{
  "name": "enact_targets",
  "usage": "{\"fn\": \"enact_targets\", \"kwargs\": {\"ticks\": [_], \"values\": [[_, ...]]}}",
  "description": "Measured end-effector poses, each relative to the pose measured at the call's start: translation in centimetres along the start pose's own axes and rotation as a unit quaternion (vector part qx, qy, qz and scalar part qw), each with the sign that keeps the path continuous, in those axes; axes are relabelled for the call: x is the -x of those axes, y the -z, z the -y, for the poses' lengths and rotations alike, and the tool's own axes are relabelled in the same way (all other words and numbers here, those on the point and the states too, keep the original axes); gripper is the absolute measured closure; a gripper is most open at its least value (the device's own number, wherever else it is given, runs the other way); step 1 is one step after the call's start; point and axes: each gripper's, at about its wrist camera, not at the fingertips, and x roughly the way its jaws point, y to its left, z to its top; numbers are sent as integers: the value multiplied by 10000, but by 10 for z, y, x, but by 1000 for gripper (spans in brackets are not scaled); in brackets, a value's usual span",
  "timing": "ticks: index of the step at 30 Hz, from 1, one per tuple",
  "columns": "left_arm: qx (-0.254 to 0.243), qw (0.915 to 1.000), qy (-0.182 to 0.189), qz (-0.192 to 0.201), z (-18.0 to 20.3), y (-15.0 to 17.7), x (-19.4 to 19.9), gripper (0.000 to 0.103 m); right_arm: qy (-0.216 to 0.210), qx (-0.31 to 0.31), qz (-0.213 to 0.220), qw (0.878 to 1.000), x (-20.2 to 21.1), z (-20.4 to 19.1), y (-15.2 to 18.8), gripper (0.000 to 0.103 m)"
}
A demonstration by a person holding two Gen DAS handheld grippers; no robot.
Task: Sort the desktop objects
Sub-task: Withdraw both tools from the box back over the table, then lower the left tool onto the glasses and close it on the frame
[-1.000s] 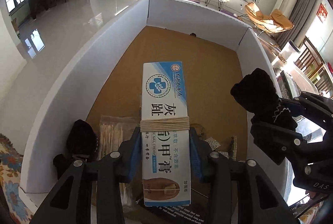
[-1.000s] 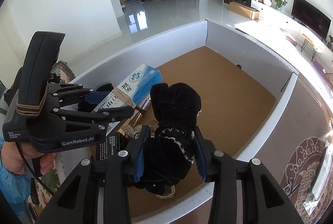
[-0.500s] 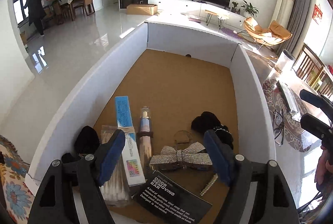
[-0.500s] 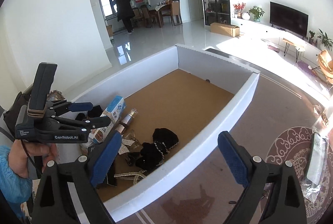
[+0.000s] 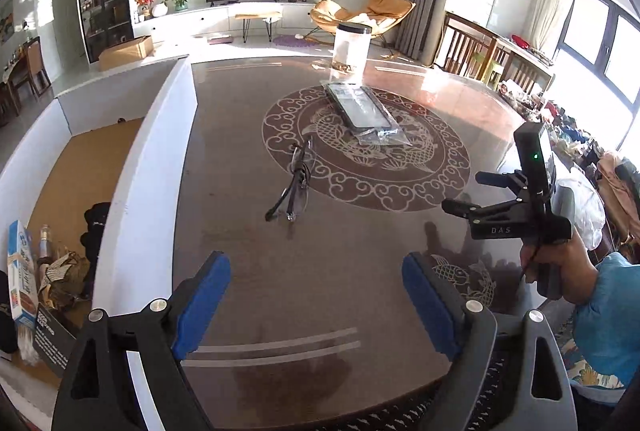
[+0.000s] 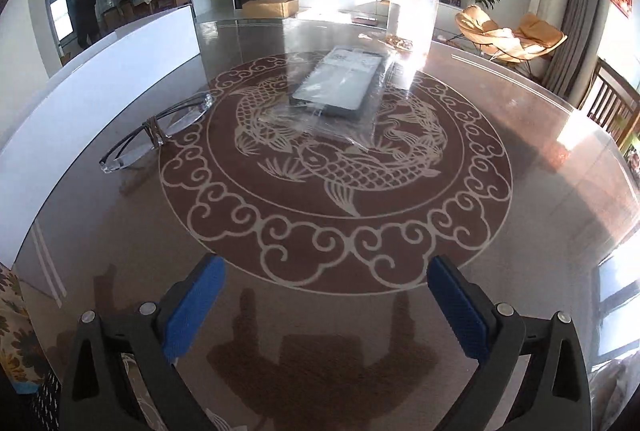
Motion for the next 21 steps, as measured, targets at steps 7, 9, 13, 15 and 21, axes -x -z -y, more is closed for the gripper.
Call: {"fn": "enact_targets", "kwargs": {"ticks": [7,9,13,15,21], "values": [[119,9957,-427,-817,3,25,-78,15,-294,-260,-148,9991,-10,10,8,0],[89,9952,-603,-768,-1,27,-85,15,-267,-205,-175,9993,-10,6,8,0],[62,9949,-684,-745,-5,15,-102,1,-75,-71,-245,9996,-11,-2,10,0],[58,9950,-654,-754,-7,4,-111,0,30,6,-274,9996,-13,-6,10,0],[-325,9930,-392,-1065,-3,-41,-145,0,20,-22,-271,9996,-13,-5,11,0]]}}
